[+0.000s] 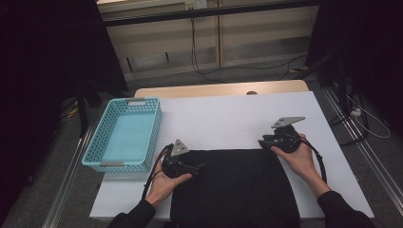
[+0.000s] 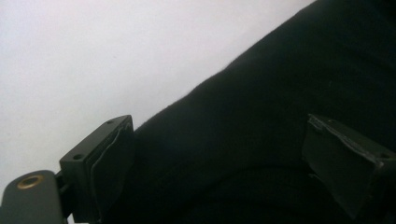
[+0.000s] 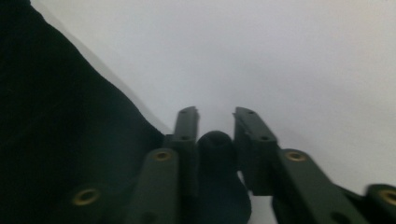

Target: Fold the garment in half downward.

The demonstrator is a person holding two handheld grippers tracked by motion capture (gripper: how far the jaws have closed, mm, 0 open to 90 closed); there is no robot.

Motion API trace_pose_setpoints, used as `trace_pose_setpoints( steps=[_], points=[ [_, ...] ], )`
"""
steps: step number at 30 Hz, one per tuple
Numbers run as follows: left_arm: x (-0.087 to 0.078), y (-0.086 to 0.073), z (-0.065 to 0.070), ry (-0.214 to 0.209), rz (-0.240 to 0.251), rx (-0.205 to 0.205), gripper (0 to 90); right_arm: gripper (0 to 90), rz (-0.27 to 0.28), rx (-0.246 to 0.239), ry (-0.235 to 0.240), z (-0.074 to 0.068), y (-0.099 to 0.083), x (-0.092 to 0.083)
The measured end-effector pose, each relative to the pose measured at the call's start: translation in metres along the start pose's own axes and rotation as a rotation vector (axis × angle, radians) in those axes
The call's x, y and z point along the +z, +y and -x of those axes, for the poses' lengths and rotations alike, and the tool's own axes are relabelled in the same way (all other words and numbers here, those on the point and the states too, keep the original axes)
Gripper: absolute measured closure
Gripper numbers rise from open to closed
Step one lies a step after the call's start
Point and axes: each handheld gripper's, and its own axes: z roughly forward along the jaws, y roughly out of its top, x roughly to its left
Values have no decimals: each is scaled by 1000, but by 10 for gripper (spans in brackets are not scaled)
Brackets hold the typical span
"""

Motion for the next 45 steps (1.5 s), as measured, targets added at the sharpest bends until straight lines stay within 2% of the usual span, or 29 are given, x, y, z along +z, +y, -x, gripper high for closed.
trace_pose_setpoints(
  steps=[3,7,16,21,26,29,32,35,41,44,45],
  points=[
    [1,-1,0,3,-6,6,108,841,3,-7,3,0,-1,-2],
    [3,-2,0,1,-25,8,113,871,27,-6,-12,2,-3,-10],
    [6,-3,0,7,-44,2,115,874,71,31,-86,23,-19,-38],
    [5,-3,0,11,-53,0,115,869,81,37,-69,25,-28,-48],
    [5,-4,-1,7,-58,-7,115,853,56,21,-49,20,-41,-54],
    [4,-4,-1,13,-58,-3,115,811,46,14,-53,16,-47,-57],
    [3,-4,-1,18,-57,-3,116,780,13,14,-40,15,-53,-57],
    [3,-4,-2,13,-53,-4,117,795,-24,2,-29,11,-60,-56],
    [2,-3,-2,19,-44,-11,120,797,72,15,-44,16,-46,-62],
    [2,-4,-2,13,-47,-11,120,796,69,20,-71,24,-41,-56],
    [2,-3,-1,14,-49,-9,120,791,53,22,-71,27,-40,-52]
  ],
)
